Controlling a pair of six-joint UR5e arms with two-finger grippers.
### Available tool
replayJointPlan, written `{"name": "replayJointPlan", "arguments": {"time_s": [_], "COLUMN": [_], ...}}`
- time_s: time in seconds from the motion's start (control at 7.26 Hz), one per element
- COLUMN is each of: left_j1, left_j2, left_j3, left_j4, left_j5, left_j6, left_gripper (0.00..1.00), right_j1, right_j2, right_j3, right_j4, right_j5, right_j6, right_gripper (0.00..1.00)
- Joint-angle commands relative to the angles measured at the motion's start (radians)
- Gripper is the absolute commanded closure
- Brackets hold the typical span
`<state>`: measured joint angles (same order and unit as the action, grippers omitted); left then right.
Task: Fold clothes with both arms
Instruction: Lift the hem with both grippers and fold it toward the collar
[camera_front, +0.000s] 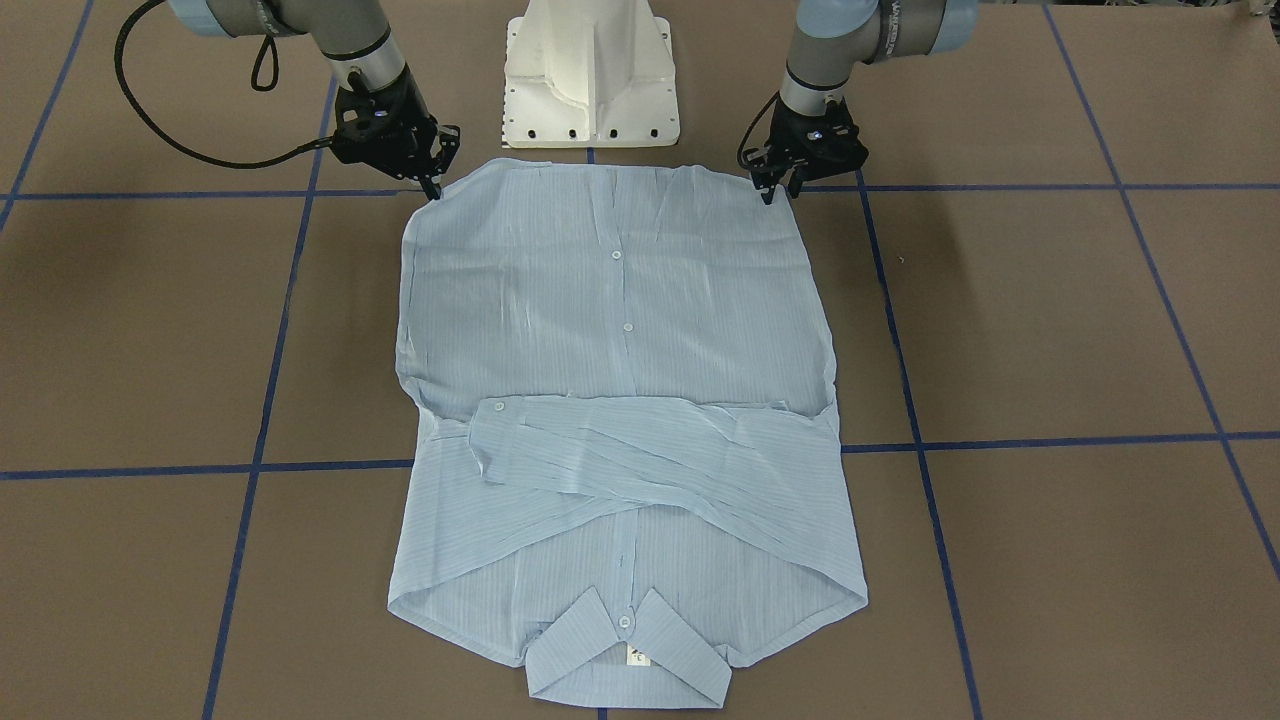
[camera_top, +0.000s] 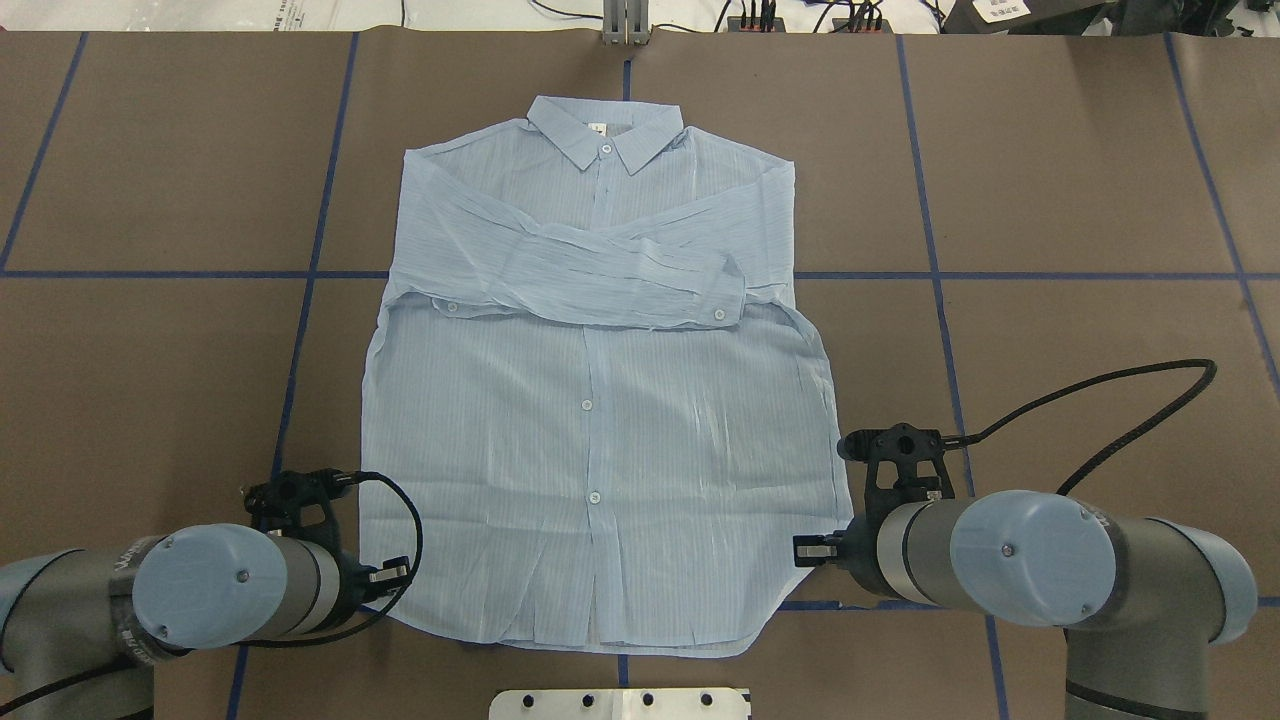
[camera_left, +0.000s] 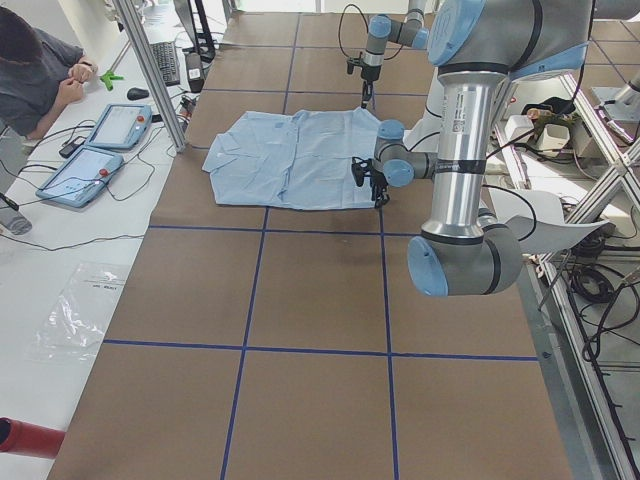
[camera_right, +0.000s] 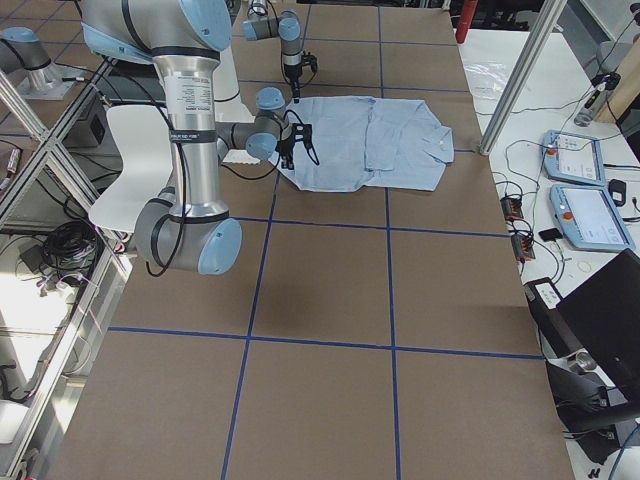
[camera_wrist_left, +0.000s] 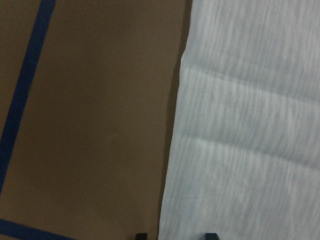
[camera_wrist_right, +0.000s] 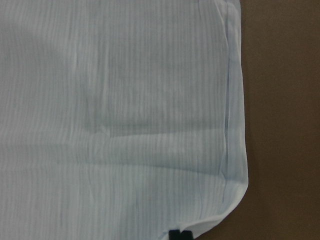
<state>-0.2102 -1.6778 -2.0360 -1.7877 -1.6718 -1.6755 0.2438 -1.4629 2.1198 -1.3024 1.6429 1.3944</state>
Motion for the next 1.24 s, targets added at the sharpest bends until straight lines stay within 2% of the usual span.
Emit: {"name": "replayJointPlan", "arguments": {"time_s": [0.0,0.14,0.28,0.55,0.69,0.83,1.1], "left_j1": [0.000,0.000,0.000,-0.008,-0.020,-0.059,-0.112], "left_j2": [-0.013,-0.019,-0.022,-0.007,0.003,0.009,0.012], "left_j3": [0.002,0.000,-0.006,-0.064,-0.093,-0.101,-0.104], "left_j4": [0.001,0.001,0.002,0.013,0.019,0.025,0.041], "left_j5": [0.000,0.000,-0.002,-0.009,-0.063,-0.075,-0.077], "left_j6": [0.000,0.000,0.002,0.009,0.028,0.078,0.186], "left_gripper": [0.77,0.94,1.00,1.00,1.00,1.00,1.00], "right_j1": [0.000,0.002,0.005,0.038,0.069,0.115,0.143], "right_j2": [0.000,0.000,0.000,0.000,0.000,-0.002,-0.004], "right_j3": [-0.001,-0.001,-0.001,0.012,0.037,0.046,0.045], "right_j4": [0.000,0.000,0.000,0.000,0.000,0.002,0.005], "right_j5": [0.000,0.000,0.000,0.029,0.069,0.122,0.149], "right_j6": [0.000,0.000,0.000,-0.003,-0.005,-0.008,-0.015], "right_gripper": [1.00,1.00,1.00,1.00,1.00,1.00,1.00]}}
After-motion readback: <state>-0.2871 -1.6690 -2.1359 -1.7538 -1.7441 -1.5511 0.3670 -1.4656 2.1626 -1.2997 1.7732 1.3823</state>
